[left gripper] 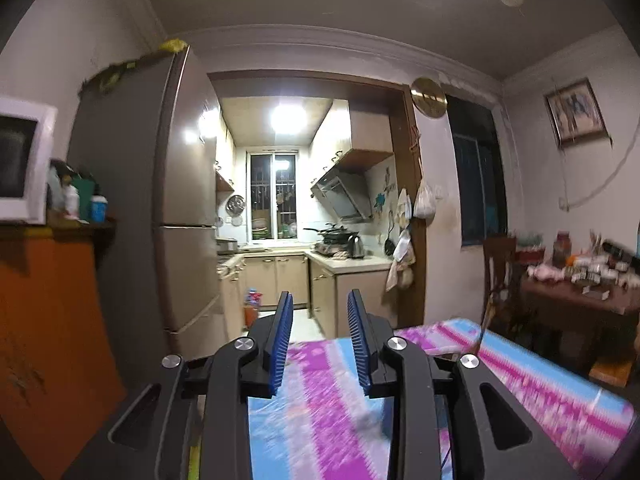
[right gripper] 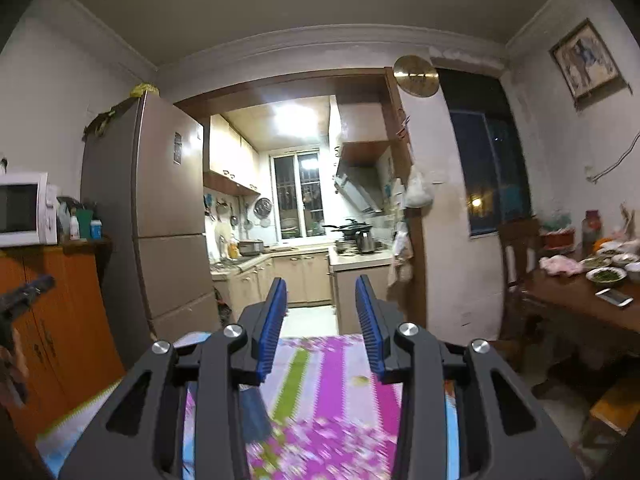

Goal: Organize utensils
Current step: 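Move both open grippers back over the remaining chopsticks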

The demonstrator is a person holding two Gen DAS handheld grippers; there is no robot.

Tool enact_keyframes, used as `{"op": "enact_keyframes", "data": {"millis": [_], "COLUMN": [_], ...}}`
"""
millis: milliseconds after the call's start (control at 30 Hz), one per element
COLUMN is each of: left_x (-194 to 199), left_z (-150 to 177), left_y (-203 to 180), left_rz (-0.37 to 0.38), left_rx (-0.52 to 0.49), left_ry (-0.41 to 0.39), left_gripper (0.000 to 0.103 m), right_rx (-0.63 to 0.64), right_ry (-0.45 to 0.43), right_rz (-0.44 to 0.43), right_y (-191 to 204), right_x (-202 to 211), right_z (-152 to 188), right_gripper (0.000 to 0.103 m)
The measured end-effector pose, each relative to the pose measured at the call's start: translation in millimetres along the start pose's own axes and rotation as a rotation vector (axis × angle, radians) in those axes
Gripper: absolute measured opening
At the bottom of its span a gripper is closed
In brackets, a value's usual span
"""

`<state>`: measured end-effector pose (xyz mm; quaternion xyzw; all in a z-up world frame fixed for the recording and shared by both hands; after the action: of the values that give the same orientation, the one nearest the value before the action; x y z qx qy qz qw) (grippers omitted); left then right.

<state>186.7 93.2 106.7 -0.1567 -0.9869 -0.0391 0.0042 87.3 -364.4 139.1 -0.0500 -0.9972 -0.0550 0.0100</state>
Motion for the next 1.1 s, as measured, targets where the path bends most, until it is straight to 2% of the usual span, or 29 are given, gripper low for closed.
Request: {"op": "enact_keyframes", "data": {"millis": [133, 267, 433, 467, 567, 633, 767, 867, 1000, 1100], "left_x": [39.9, 78.2, 113.5, 123.1, 137.1, 149.4, 162.8, 167.4, 163.4, 155.4], "left_z": [23.3, 65.0, 135.2, 159.0, 202.7, 227.0, 255.3, 268.6, 265.4, 259.1], "left_y": [2.7, -0.7, -24.6, -34.0, -50.4, -62.2, -81.4, -80.2, -70.7, -71.1], "left_rz": [-0.038, -0.051, 0.002, 0.016, 0.037, 0.049, 0.035, 0.001, -0.048, -0.048], "left_rx": [-0.060, -0.104, -0.126, -0.131, -0.105, -0.074, -0.118, -0.098, -0.066, -0.076], "left_ry": [0.035, 0.121, 0.267, 0.317, 0.410, 0.449, 0.489, 0.504, 0.467, 0.439], "left_gripper": [0.035, 0.038, 0.038, 0.038, 0.038, 0.038, 0.038, 0.038, 0.038, 0.038], "right_rx": [0.030, 0.079, 0.127, 0.135, 0.113, 0.072, 0.058, 0.087, 0.143, 0.138], "right_ry": [0.037, 0.099, 0.282, 0.323, 0.445, 0.509, 0.579, 0.600, 0.582, 0.567], "right_rz": [0.038, 0.079, 0.088, 0.080, 0.033, -0.006, -0.047, -0.072, -0.069, -0.058], "right_y": [-18.6, -26.0, -13.1, -7.4, 11.7, 23.8, 46.5, 65.5, 78.0, 74.4], "right_x": [40.9, 76.3, 100.8, 104.5, 108.7, 113.1, 117.9, 125.0, 133.1, 137.8], "right_z": [17.9, 48.0, 117.4, 133.3, 176.6, 202.3, 239.8, 259.5, 270.0, 272.5], "right_gripper": [0.039, 0.043, 0.043, 0.043, 0.043, 0.043, 0.043, 0.043, 0.042, 0.035]}}
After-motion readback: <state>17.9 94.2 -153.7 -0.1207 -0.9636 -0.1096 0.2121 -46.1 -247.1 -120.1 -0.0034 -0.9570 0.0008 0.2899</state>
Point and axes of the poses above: each gripper's, at about its wrist camera, not at the fingertips, and x roughly against the way its jaws point, y to its left, z to its underside, the point moved 5 cm from there along -x, roughly the way its jaws point, and after that the axes turned 2 degrees about z, right-handed, at the moved point
